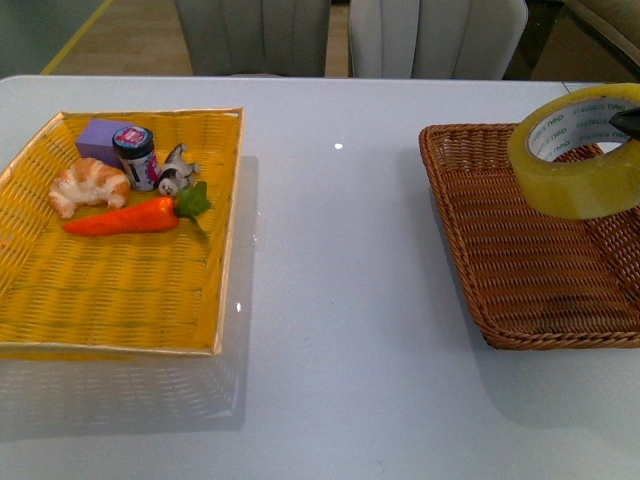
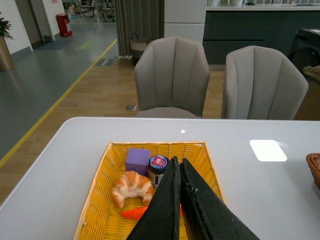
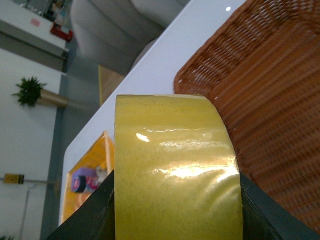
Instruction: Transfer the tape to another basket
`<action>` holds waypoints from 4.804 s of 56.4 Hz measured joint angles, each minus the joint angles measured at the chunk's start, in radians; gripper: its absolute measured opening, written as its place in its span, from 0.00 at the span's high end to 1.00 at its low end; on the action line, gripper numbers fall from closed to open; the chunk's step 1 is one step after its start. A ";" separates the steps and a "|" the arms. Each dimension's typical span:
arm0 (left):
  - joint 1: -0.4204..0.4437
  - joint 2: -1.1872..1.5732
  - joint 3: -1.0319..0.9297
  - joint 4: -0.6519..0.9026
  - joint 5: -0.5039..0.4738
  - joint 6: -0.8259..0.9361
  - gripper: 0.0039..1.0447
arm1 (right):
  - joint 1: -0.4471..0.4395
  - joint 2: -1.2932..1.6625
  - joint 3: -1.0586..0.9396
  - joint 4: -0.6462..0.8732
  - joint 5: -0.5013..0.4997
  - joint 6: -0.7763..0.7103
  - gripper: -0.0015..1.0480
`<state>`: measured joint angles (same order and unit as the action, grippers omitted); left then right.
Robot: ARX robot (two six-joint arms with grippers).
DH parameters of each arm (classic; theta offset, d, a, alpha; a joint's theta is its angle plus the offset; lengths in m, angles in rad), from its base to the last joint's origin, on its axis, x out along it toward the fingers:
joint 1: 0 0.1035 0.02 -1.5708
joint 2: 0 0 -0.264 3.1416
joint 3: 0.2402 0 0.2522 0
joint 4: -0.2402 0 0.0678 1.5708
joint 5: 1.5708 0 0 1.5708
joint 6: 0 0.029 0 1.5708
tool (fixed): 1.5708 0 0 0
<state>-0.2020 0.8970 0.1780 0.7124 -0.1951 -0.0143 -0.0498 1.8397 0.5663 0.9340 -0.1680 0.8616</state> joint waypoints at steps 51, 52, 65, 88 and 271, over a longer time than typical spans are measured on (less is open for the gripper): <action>0.198 -0.453 -0.164 -0.270 0.195 0.004 0.99 | 0.018 0.464 0.383 -0.117 0.080 0.093 0.56; 0.198 -0.463 -0.164 -0.281 0.195 0.004 0.99 | 0.018 0.464 0.383 -0.117 0.082 0.093 0.56; 0.198 -0.559 -0.164 -0.373 0.195 0.004 0.99 | -0.001 0.435 0.314 -0.111 0.089 0.092 0.22; 0.198 -0.696 -0.164 -0.510 0.195 0.004 0.99 | -0.110 -0.087 -0.002 -0.186 0.101 -0.126 0.09; 0.198 -0.882 -0.164 -0.713 0.195 0.006 0.08 | 0.048 -1.833 -0.544 -0.932 0.168 -0.857 0.09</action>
<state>-0.0036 0.0151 0.0143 -0.0002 0.0002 -0.0086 -0.0017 0.0063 0.0227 0.0017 0.0002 0.0044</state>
